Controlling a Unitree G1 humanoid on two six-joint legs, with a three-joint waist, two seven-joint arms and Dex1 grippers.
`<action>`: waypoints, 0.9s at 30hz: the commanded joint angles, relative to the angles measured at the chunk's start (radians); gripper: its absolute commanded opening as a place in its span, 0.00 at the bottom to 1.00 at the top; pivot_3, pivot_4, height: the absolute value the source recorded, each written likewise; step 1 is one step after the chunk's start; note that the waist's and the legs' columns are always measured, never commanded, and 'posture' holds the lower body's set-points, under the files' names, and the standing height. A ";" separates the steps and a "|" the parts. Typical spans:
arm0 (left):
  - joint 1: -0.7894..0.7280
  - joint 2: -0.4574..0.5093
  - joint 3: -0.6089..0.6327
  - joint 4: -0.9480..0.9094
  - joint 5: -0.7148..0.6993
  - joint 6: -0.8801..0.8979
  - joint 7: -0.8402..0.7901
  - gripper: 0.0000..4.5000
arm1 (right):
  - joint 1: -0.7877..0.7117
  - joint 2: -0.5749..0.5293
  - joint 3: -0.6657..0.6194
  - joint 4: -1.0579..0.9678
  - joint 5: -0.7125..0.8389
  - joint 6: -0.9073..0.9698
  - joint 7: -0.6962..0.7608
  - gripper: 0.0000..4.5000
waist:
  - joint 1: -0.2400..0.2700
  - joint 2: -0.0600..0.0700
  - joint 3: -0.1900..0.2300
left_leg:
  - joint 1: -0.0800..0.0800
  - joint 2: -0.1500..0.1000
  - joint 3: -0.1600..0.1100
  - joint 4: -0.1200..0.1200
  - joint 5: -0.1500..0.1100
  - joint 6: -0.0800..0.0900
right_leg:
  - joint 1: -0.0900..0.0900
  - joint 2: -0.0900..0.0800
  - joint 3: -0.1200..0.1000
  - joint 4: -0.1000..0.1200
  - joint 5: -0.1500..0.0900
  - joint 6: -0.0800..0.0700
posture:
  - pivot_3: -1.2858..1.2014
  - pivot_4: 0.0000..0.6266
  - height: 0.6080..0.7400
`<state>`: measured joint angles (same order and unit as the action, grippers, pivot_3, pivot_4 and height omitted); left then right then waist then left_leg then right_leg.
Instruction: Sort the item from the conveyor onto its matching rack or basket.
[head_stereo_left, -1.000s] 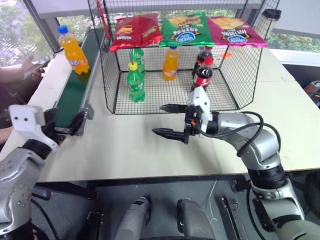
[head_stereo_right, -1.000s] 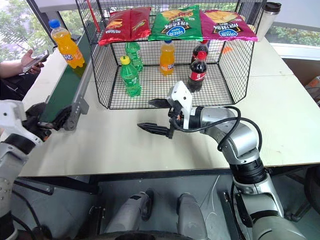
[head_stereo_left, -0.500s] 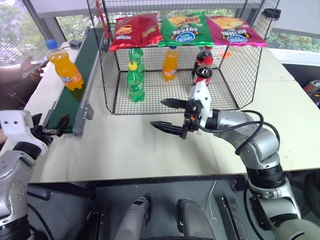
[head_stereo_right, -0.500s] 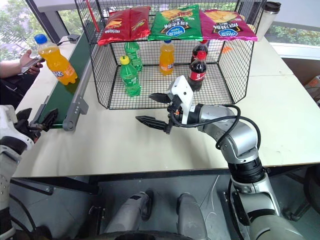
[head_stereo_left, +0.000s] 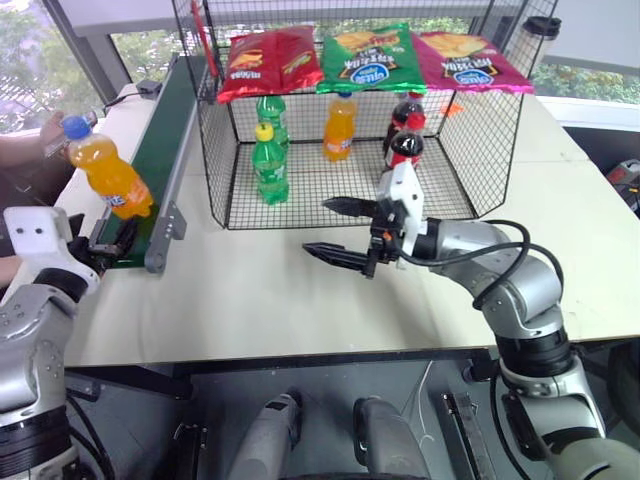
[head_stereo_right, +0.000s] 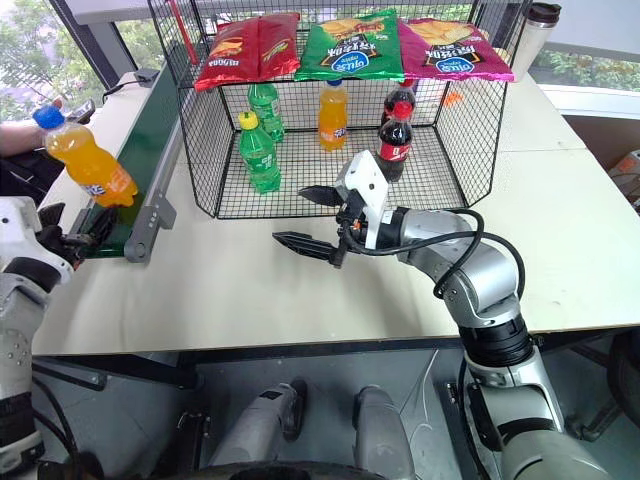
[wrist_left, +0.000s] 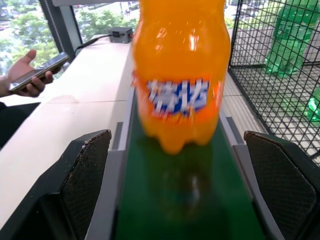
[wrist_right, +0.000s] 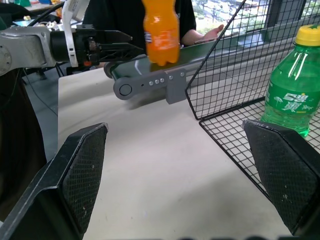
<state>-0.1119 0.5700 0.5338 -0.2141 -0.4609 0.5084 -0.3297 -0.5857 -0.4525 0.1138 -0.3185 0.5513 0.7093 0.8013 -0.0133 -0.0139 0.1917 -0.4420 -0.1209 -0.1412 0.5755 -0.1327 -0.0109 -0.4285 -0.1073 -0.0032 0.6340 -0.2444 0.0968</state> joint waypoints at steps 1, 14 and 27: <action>-0.009 0.013 0.003 -0.007 0.010 -0.031 -0.008 1.00 | 0.000 -0.005 -0.011 -0.031 0.003 -0.027 0.007 0.99 | 0.000 0.000 0.000 | 0.000 0.000 0.000 0.000 0.000 0.000 | 0.000 0.000 0.000 0.000 0.000 0.000 | 0.52 0.24 0.99; 0.017 0.001 0.005 -0.041 -0.064 -0.021 -0.086 0.67 | 0.010 -0.021 -0.017 -0.020 -0.015 -0.051 0.015 1.00 | 0.007 0.000 0.000 | 0.000 0.000 -0.001 0.000 0.000 0.000 | 0.000 0.000 0.000 0.000 0.000 0.000 | 0.52 0.24 0.99; -0.135 0.121 -0.075 -0.142 -0.246 0.148 -0.189 0.67 | -0.004 -0.026 -0.028 -0.034 0.012 -0.022 0.006 1.00 | 0.002 -0.001 0.001 | -0.001 0.000 0.000 0.000 0.000 0.000 | -0.001 0.001 0.000 -0.001 0.001 0.000 | 0.52 0.24 0.99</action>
<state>-0.2270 0.6791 0.4978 -0.2899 -0.6669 0.6509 -0.4742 -0.5674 -0.4833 0.1121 -0.3181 0.5401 0.6902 0.8102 -0.0115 -0.0152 0.1924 -0.4430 -0.1210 -0.1411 0.5756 -0.1327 -0.0108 -0.4288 -0.1066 -0.0036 0.6331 -0.2437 0.0969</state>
